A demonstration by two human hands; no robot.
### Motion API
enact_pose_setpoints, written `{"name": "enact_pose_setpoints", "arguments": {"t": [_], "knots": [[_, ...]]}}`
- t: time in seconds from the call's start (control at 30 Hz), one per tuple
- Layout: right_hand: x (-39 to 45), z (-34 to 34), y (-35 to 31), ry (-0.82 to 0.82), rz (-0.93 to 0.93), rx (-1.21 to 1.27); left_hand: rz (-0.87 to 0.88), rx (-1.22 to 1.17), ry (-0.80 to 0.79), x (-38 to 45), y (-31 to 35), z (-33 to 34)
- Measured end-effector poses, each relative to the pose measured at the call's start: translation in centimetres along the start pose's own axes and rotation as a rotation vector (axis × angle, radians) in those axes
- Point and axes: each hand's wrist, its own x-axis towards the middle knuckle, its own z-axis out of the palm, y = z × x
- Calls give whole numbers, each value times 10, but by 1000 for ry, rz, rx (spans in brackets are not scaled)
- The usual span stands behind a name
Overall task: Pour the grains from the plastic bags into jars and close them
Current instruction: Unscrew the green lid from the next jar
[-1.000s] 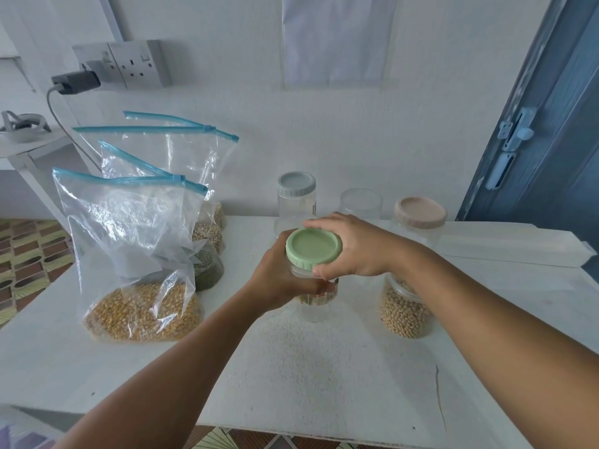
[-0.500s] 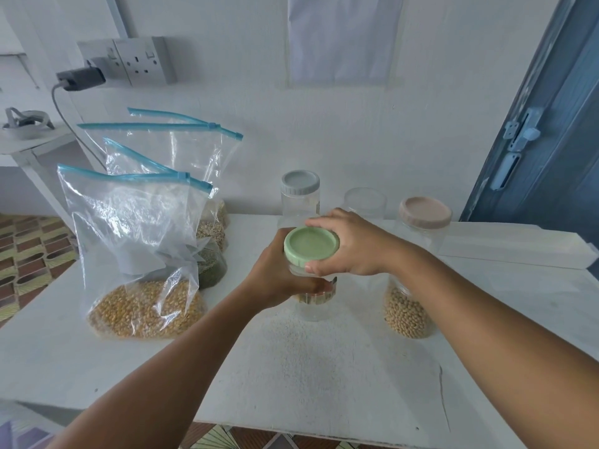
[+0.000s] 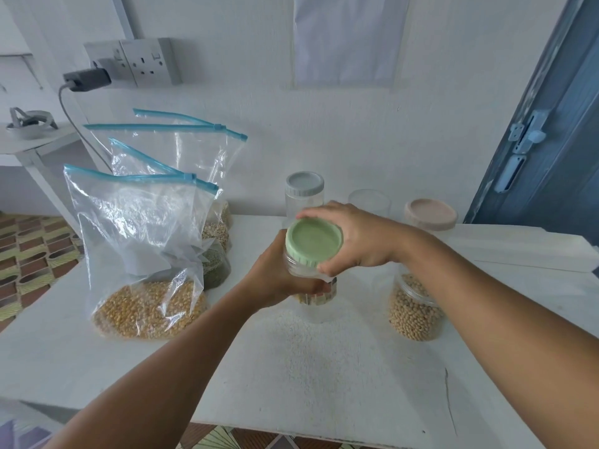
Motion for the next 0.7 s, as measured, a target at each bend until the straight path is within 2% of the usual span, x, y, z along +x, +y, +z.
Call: {"name": "enact_pose_setpoints", "arguments": {"t": [0.17,0.4,0.5,0.7], "knots": [[-6,-7,2,129,-3,213,-39,104,57,-9,-10,-27],[-26,75,36,412,174,613,-14,81,101,-11,-12,-30],[-30,104,47,387,266,649,-13,75,96,-10,-12,-29],[-38,136,70,273,412,459,-23,82,84,-9,-14,-30]]}}
